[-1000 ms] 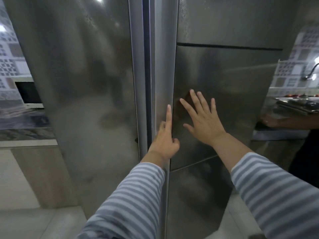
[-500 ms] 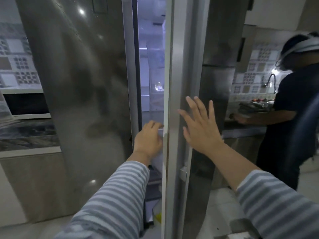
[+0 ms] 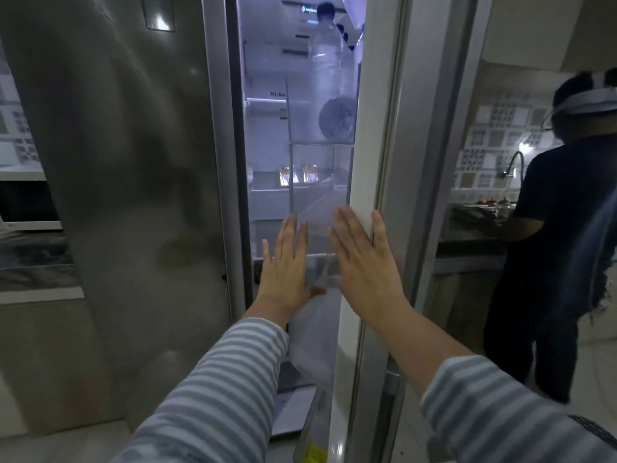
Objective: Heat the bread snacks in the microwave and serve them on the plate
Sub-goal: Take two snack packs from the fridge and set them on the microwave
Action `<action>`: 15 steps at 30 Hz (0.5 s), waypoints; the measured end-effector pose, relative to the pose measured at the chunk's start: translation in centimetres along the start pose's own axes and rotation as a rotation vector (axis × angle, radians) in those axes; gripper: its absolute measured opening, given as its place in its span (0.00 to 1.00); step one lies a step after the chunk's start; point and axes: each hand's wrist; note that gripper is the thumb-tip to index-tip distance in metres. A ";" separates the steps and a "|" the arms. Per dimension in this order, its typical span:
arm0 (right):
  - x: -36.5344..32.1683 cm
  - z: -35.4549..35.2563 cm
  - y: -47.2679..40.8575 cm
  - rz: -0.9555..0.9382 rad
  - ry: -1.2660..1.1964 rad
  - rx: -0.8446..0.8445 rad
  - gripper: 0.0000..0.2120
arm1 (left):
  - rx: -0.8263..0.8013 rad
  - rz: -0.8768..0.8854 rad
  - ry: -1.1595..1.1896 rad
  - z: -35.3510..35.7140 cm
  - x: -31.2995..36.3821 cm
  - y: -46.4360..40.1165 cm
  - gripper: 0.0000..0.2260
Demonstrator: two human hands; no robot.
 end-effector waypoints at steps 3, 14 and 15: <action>2.2 0.4 2.7 -0.017 0.000 0.015 0.43 | 0.006 0.034 0.000 0.8 2.7 0.3 0.58; 8.5 3.1 11.0 0.049 -0.116 0.035 0.48 | 0.136 0.160 -0.076 2.4 10.3 3.8 0.57; 9.0 3.5 11.5 0.049 -0.121 0.043 0.49 | 0.149 0.174 -0.080 2.6 10.8 4.0 0.57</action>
Point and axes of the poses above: each hand's wrist, its own y-axis away from the middle knuckle, its own z-axis out of the palm, x = y × z, and after that the axes turned 11 degrees about -z, right-handed
